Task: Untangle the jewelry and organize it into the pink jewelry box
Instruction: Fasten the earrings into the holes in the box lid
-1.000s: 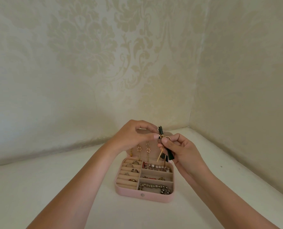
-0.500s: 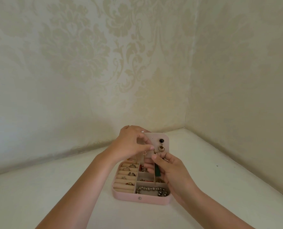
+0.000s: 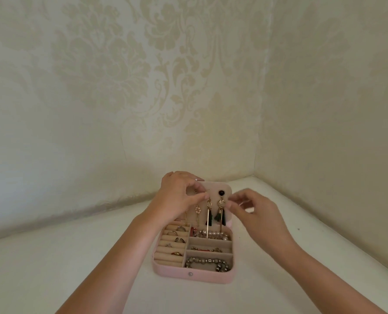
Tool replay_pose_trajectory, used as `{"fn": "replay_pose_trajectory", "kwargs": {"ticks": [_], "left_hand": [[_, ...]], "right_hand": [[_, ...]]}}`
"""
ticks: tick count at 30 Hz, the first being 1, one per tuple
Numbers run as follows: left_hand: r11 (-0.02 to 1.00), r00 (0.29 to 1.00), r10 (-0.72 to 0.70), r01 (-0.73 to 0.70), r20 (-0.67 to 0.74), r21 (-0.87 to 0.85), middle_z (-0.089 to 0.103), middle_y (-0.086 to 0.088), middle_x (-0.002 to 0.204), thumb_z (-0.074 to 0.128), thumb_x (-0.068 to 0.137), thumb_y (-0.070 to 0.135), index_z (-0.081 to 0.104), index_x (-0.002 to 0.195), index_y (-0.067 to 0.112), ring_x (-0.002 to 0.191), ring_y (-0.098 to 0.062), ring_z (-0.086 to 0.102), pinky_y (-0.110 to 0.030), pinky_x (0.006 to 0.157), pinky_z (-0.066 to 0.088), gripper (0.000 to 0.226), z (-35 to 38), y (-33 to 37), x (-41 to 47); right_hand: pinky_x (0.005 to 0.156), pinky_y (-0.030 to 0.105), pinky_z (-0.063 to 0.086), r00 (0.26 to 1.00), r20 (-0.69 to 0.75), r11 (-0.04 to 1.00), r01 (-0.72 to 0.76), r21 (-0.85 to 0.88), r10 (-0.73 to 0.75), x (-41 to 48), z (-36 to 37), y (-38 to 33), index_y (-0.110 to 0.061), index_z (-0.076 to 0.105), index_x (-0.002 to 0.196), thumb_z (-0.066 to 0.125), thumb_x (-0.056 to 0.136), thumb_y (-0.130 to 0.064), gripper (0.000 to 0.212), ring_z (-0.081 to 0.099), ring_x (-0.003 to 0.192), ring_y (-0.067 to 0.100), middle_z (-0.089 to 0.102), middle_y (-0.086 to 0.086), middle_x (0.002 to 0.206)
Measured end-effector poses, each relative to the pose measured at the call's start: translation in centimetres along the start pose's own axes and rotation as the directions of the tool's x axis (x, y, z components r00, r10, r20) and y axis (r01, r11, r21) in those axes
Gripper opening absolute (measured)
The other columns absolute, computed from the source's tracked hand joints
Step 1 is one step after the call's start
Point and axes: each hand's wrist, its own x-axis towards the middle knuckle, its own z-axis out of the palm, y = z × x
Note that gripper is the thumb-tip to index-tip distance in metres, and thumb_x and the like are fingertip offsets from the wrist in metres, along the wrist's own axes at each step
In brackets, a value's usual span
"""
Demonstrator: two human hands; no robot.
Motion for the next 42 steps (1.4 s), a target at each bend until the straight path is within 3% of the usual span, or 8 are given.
{"fn": "replay_pose_trajectory", "kwargs": {"ticks": [4, 7, 11, 16, 32, 42], "left_hand": [[1.0, 1.0, -0.004, 0.004, 0.007, 0.011, 0.061, 0.019, 0.091, 0.076, 0.075, 0.031, 0.074, 0.074, 0.025, 0.096, -0.003, 0.055, -0.047, 0.102, 0.034, 0.007, 0.2, 0.4, 0.2], [0.999, 0.999, -0.043, 0.043, 0.003, 0.03, 0.066, 0.015, 0.097, 0.074, 0.077, 0.033, 0.071, 0.074, 0.026, 0.095, -0.002, 0.054, -0.044, 0.105, 0.031, 0.008, 0.2, 0.8, 0.2], [0.997, 0.997, -0.069, 0.068, 0.032, 0.022, 0.065, 0.014, 0.099, 0.074, 0.077, 0.033, 0.069, 0.073, 0.028, 0.097, -0.007, 0.055, -0.044, 0.101, 0.036, 0.008, 0.1, 1.1, 0.3], [0.991, 0.996, -0.079, 0.075, 0.034, 0.109, 0.061, 0.01, 0.12, 0.073, 0.078, 0.035, 0.074, 0.084, 0.026, 0.121, -0.011, 0.042, -0.04, 0.105, 0.03, 0.011, -0.2, 1.0, 0.5], [0.991, 0.996, -0.082, 0.078, 0.04, 0.104, 0.061, 0.01, 0.122, 0.072, 0.079, 0.035, 0.073, 0.086, 0.024, 0.128, -0.013, 0.034, -0.034, 0.107, 0.025, 0.013, 0.2, 0.9, 0.6], [0.985, 0.994, -0.085, 0.074, 0.067, 0.158, 0.059, 0.008, 0.126, 0.069, 0.082, 0.033, 0.073, 0.092, 0.022, 0.13, -0.014, 0.031, -0.035, 0.109, 0.022, 0.016, 0.0, 1.2, 0.6]], "right_hand": [[0.082, 0.01, 0.042, 0.996, 0.009, 0.996, 0.084, 0.024, -0.085, 1.8, -0.1, 0.3, -0.029, 0.061, 0.108, 0.062, 0.089, -0.024, 0.02, 0.055, 0.101, -0.004, 0.06, -0.021, 0.105], [0.078, 0.007, 0.044, 0.996, 0.061, 0.993, 0.059, 0.103, -0.065, 2.4, 0.5, 0.4, -0.027, 0.061, 0.114, 0.062, 0.089, -0.018, 0.026, 0.06, 0.096, -0.002, 0.064, -0.021, 0.101], [0.076, 0.006, 0.045, 0.997, 0.038, 0.987, 0.059, 0.149, -0.065, 2.5, 0.7, 0.8, -0.025, 0.062, 0.114, 0.062, 0.089, -0.015, 0.027, 0.062, 0.092, 0.0, 0.066, -0.018, 0.1], [0.077, 0.008, 0.046, 0.997, 0.043, 0.985, 0.056, 0.164, -0.064, 2.6, 0.7, 0.7, -0.026, 0.063, 0.113, 0.061, 0.089, -0.015, 0.027, 0.062, 0.092, 0.001, 0.066, -0.017, 0.099], [0.07, 0.004, 0.044, 0.997, 0.052, 0.983, 0.053, 0.174, -0.063, 2.8, 0.6, 0.7, -0.025, 0.063, 0.112, 0.061, 0.088, -0.012, 0.027, 0.061, 0.085, -0.005, 0.066, -0.018, 0.097], [0.077, 0.01, 0.047, 0.997, 0.055, 0.986, 0.053, 0.157, -0.062, 2.9, 0.5, 0.8, -0.025, 0.063, 0.113, 0.062, 0.088, -0.013, 0.028, 0.062, 0.091, 0.001, 0.067, -0.015, 0.099]]}}
